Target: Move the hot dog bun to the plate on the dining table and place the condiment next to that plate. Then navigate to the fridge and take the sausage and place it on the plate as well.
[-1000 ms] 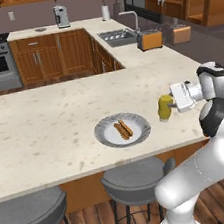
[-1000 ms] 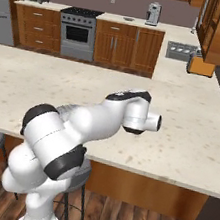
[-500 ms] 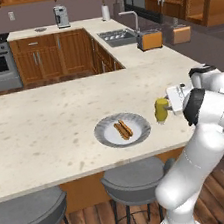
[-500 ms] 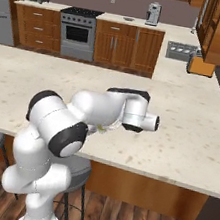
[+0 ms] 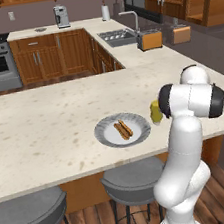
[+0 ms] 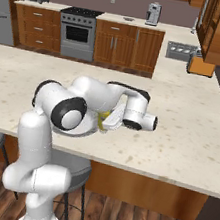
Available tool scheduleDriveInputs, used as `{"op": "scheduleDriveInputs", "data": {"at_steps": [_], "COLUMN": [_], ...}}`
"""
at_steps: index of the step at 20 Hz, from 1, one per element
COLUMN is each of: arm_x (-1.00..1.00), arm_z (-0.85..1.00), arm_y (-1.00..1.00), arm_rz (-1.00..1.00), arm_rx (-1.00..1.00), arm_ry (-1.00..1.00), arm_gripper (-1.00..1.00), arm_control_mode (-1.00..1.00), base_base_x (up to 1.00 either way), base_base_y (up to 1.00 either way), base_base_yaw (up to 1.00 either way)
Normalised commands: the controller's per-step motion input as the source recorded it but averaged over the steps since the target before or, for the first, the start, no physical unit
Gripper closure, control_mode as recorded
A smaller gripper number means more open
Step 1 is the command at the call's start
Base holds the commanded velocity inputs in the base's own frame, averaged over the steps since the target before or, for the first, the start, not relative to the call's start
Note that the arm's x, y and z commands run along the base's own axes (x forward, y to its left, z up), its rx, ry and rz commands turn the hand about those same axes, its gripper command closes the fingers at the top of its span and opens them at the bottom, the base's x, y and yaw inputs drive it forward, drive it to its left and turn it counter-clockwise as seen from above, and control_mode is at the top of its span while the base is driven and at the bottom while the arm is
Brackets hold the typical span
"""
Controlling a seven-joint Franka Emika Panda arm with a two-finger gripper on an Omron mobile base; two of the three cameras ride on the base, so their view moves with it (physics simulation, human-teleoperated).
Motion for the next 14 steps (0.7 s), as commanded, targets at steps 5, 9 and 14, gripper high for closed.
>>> {"op": "scheduleDriveInputs", "data": {"at_steps": [5,9,14], "arm_x": [0.23,0.19,0.20], "arm_z": [-0.27,-0.24,-0.24], "arm_y": [-0.02,0.00,0.00], "arm_rz": [0.04,0.05,0.05], "arm_rx": [0.00,0.00,0.00], "arm_ry": [0.00,0.00,0.00], "arm_gripper": [1.00,1.00,1.00], "arm_control_mode": [-1.00,-1.00,-1.00], "base_base_x": [0.00,0.00,0.00], "base_base_y": [0.00,0.00,0.00], "base_base_yaw": [0.00,0.00,0.00]}}
